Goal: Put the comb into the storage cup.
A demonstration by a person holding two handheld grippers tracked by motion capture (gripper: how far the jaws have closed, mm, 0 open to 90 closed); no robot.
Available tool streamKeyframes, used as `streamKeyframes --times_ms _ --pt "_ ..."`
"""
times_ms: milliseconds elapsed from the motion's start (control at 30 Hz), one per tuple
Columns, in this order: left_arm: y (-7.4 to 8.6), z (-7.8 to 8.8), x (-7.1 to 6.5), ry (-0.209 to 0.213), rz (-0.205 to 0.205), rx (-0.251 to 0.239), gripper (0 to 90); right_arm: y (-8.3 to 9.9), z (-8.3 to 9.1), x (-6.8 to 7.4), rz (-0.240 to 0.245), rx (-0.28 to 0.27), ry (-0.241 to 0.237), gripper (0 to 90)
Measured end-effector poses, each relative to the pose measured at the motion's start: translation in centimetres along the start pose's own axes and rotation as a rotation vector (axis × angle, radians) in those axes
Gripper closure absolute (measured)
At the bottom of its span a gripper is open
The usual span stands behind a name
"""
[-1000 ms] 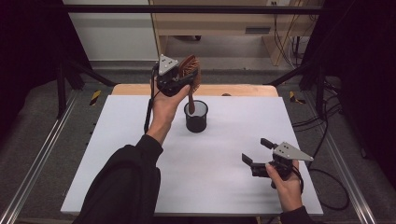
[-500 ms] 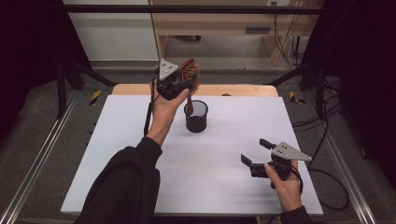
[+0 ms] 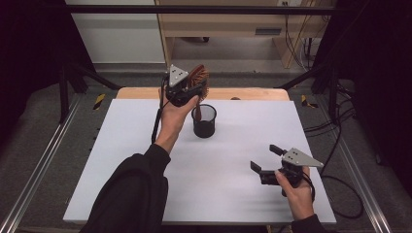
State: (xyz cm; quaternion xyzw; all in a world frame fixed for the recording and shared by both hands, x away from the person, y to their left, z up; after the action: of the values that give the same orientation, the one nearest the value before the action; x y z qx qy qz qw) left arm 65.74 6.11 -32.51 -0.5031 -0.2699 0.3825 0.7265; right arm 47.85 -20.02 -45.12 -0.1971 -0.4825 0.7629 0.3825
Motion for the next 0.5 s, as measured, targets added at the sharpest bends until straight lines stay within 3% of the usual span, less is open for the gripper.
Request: streamKeyframes --times_ms 233,500 --pt "0.8 -0.4 0.1 -0.007 -0.021 0.015 50.9 0.0 0.0 0.0 0.003 0.002 -0.001 4.5" --pt "1.8 -0.8 0.2 0.003 -0.010 0.022 50.9 0.1 -0.1 0.1 0.002 0.008 -0.003 4.5"
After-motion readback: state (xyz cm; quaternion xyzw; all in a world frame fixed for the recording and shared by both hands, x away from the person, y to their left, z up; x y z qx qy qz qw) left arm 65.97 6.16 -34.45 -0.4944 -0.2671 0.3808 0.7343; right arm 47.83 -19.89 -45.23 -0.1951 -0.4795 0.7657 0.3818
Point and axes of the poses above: each handheld gripper's, and its own axes: z roughly backward along the jaws, y roughly out of its underside, x roughly to its left, the point moved 6 cm from there along -z, roughly forward along the jaws, and after that the axes turned 12 degrees about x, right-handed, at the moved point
